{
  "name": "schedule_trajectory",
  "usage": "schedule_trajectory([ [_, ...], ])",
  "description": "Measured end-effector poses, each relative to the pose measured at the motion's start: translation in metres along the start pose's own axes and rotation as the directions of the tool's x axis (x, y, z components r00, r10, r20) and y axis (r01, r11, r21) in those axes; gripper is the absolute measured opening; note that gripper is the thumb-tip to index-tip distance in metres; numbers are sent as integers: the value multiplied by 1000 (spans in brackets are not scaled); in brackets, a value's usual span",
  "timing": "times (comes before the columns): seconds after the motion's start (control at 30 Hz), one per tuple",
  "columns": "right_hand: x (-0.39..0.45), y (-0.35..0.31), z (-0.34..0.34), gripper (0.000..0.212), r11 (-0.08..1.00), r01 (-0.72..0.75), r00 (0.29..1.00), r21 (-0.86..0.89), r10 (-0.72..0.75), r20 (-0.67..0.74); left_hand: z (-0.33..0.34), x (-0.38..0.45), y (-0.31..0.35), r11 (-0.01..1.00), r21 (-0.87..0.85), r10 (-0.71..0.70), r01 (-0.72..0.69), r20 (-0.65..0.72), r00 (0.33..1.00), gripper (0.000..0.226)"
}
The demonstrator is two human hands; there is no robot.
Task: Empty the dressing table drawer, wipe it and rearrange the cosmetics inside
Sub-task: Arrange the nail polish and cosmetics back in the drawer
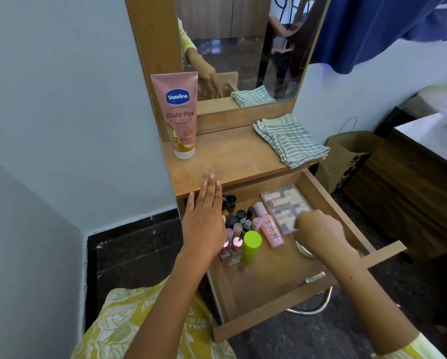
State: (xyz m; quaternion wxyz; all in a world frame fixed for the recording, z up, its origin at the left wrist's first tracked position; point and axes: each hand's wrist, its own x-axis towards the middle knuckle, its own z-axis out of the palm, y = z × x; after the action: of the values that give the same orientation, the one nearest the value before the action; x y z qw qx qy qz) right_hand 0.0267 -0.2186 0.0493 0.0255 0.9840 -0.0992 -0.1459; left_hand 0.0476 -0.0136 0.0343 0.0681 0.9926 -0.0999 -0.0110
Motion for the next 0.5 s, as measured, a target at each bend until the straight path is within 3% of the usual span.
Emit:
schedule_trajectory([
  [0.1,-5,-32,-25,24,962,212,958,171,-170,-232,-1,-1,-3,998,49,30,-29,-15,999,73],
  [0.2,-3,-68,-37,28,847,459,807,267,-271,-525,-11,-1,-8,998,37,61,-57,-122,991,61],
  [0.27,8,-87,-38,28,802,520,759,294,-276,-590,-25,2,-12,996,-51,58,-78,-316,947,55],
  [0.37,23,-110,-40,29,779,544,738,312,-267,-620,-51,18,-21,992,-47,68,-121,-607,792,48],
  [0.43,28,-122,-44,29,760,563,715,324,-251,-652,-69,36,-28,993,32,106,-114,-673,732,49],
  [0.5,30,-132,-47,28,739,582,704,340,-249,-666,-88,53,-33,989,132,139,-67,-679,720,52],
])
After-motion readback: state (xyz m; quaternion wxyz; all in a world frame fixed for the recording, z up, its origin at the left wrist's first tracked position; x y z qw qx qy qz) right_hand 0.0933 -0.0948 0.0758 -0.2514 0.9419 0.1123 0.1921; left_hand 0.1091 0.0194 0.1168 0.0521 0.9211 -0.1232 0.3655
